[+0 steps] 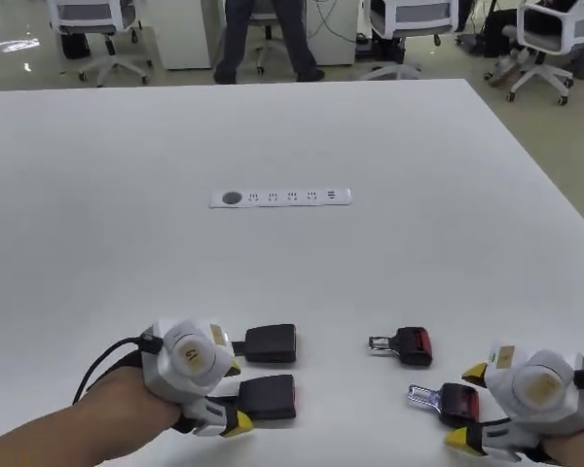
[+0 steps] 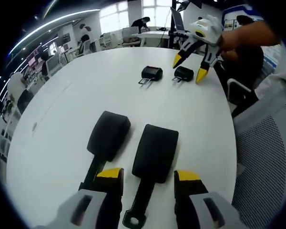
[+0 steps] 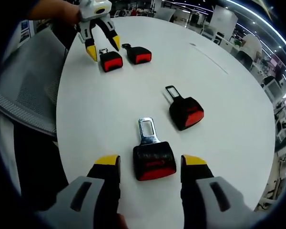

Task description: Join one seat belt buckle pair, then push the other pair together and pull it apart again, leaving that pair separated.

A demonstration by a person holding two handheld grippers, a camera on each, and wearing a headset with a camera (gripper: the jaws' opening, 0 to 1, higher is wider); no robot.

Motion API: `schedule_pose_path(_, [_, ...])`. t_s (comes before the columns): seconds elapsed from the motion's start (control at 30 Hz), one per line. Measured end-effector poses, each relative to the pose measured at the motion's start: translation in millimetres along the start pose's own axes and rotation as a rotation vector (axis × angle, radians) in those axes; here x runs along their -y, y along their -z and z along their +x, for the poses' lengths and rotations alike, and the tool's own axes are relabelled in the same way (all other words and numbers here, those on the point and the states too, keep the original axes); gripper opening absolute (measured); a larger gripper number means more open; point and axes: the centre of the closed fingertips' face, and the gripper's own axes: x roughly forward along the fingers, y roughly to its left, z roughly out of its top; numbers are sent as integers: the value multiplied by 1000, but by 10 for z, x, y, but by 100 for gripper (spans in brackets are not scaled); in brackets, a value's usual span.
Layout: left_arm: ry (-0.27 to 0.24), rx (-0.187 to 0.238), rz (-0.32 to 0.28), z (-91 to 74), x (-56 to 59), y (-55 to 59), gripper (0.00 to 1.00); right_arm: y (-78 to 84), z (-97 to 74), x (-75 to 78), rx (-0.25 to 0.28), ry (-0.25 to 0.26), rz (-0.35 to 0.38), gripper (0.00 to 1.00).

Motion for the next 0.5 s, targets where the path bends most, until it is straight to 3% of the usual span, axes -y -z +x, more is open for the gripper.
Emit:
schedule_pose_path(0.2, [45, -28, 48, 122, 18, 0, 43, -14, 13, 12, -1, -25, 17, 45])
schedule_pose_path(0.37, [79, -47, 103, 152, 40, -57, 41, -31, 22, -12, 0, -55, 24, 40])
schedule_pose_path(0.5, [106, -63, 121, 169, 67, -30, 38, -27, 37, -19, -5, -85, 23, 40])
